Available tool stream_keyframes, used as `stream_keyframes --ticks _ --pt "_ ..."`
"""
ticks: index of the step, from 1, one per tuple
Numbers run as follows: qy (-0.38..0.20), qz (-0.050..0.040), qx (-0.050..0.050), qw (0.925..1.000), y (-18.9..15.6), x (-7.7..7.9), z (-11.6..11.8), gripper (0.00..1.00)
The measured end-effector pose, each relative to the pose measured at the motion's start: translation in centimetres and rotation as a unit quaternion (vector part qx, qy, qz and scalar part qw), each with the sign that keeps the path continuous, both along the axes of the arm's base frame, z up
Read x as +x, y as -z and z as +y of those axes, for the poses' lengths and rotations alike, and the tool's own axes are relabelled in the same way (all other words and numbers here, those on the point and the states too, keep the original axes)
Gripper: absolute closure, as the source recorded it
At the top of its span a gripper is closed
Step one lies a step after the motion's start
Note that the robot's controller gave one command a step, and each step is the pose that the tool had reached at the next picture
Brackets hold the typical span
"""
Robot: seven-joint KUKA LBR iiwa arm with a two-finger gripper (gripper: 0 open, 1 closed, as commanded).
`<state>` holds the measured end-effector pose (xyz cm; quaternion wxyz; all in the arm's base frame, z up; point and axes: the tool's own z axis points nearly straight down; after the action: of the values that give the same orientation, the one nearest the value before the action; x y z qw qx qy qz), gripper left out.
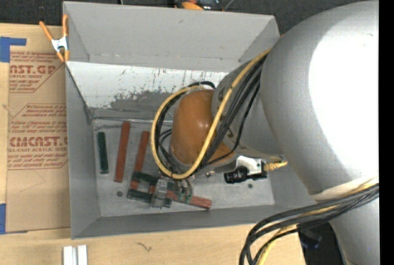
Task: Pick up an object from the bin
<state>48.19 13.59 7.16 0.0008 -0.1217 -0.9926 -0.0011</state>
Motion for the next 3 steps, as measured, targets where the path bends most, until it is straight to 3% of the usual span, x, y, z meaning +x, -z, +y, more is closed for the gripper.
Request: stream_keyframes --ticks 2,3 --pt "0.000 -0.0010 -0.001 1.0000 -2.3 0.1 0.2 1.00" --pt "-0.001 -0.0018 0.000 1.0000 -6.0 0.1 0.2 1.00"
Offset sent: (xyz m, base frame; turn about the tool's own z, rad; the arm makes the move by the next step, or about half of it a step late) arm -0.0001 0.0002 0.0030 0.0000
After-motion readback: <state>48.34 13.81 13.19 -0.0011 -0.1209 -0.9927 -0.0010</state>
